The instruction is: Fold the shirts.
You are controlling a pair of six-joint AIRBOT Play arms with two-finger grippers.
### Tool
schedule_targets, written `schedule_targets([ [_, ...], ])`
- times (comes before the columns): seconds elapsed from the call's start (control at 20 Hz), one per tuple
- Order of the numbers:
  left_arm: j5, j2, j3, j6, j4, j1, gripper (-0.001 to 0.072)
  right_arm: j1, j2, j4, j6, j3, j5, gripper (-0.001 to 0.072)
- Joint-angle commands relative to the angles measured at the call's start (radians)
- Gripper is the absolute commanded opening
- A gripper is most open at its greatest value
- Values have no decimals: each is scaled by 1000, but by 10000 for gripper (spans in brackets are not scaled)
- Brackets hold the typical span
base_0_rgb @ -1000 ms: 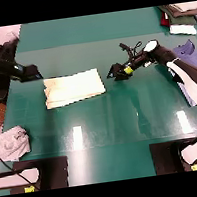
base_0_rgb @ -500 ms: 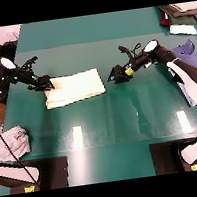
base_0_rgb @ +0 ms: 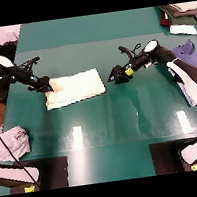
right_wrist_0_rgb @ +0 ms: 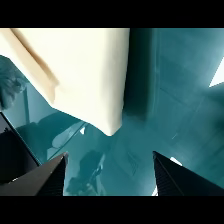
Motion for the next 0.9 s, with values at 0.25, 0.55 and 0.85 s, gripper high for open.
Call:
schedule_targets([
  [0.25,-339,195,-2,48,172,-51,720,0,0,2,0,2,-5,594],
  [0.55,-75,196,-2,-32,39,-51,708,-3,-15,-5,0,92,-61,595],
  [0.85,8,196,-2,27,-130,-51,25,1,-188,2,24,294,-39,599],
])
